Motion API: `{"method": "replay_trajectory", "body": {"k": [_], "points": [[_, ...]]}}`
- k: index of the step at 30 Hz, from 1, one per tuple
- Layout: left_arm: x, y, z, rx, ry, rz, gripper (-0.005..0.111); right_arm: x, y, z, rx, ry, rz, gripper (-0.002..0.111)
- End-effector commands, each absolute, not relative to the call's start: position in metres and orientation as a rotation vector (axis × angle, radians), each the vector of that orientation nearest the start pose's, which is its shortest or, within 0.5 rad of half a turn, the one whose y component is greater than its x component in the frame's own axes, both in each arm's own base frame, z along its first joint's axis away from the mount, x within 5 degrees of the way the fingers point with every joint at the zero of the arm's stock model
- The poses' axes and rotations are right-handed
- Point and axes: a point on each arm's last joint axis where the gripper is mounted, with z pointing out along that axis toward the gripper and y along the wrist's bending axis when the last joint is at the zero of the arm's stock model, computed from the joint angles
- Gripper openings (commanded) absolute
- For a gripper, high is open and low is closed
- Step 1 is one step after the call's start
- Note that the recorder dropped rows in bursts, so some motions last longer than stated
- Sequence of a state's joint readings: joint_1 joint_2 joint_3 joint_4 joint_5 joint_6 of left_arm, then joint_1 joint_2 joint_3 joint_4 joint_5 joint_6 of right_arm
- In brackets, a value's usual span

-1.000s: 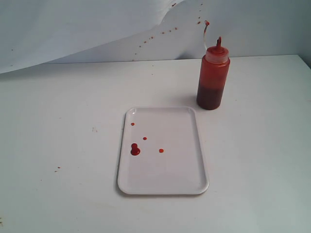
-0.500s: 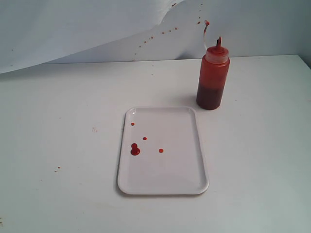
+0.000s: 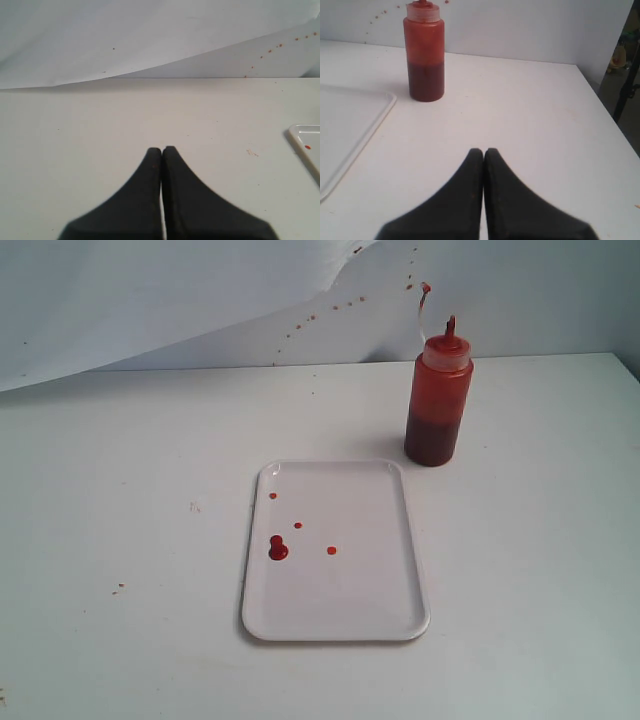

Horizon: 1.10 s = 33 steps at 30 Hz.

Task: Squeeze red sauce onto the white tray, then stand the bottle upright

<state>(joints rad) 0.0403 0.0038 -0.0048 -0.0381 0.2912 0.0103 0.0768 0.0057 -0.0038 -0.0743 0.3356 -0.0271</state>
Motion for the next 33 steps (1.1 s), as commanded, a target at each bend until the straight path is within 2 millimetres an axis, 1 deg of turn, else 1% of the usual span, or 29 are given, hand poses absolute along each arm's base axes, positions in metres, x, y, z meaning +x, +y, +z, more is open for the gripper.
{"method": "replay_trajectory", "body": {"k": [1,7,15,33], "points": [[0.0547,0.0014,0.1875,-0.057,1.767,0.001,0.000,0.0535,0.0018,0.1824,-0.125,1.820,-0.030,0.000],[0.0547,0.0014,0.1875,-0.057,1.767,0.001,0.000,0.0535,0.0011,0.1824,-0.110,1.821,-0.035,0.000],[0.0547,0.0014,0.1875,-0.056,1.767,0.002,0.000,0.0534,-0.0044,0.1824,0.001,1.826,-0.098,0.000],[0.0547,0.0014,0.1875,-0.056,1.767,0.002,0.000,0.0534,-0.0046,0.1824,0.010,1.826,-0.097,0.000]]}}
